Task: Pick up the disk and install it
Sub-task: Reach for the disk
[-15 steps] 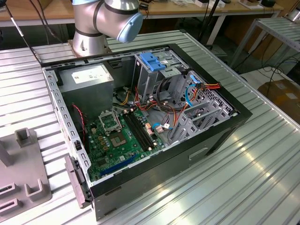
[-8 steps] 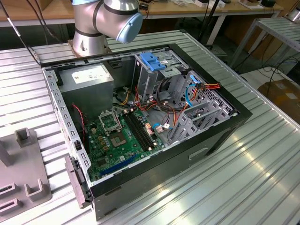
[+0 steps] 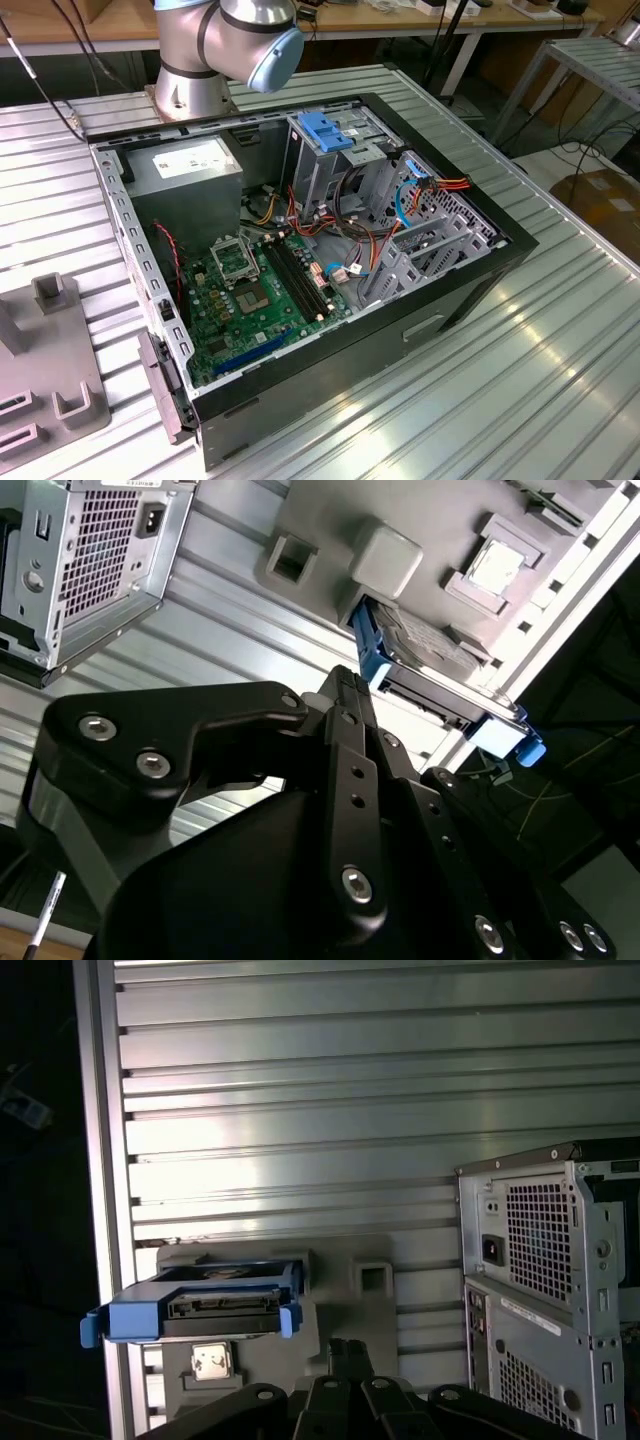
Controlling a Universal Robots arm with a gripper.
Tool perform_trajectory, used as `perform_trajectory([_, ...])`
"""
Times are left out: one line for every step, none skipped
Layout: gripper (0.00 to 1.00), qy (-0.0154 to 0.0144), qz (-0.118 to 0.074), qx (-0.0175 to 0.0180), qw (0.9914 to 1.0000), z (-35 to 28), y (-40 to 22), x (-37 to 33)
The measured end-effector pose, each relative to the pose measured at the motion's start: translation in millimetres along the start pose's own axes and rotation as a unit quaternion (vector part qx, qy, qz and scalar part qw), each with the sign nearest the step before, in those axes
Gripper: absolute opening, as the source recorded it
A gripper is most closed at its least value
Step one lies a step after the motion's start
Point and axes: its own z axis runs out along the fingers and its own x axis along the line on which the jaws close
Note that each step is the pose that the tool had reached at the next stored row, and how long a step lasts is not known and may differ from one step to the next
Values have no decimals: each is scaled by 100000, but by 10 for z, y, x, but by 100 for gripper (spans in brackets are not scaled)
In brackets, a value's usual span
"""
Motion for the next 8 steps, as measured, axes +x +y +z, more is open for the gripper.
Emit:
perform_trajectory([10, -3, -1, -2, 100000, 0, -1, 12])
perform_trajectory([10, -3, -2, -1, 100000, 0, -2, 23])
perform_trajectory([10, -3, 0, 0, 100000, -1, -3, 35])
perform_trajectory([10, -5, 1, -4, 100000, -1, -3, 46])
perform_trajectory([10, -4, 1, 0, 100000, -2, -5, 59])
perform_trajectory([10, -4, 2, -2, 100000, -2, -5, 71])
perform_trajectory([10, -7, 3, -4, 100000, -2, -6, 83])
perform_trajectory([10, -4, 2, -2, 100000, -3, -7, 94])
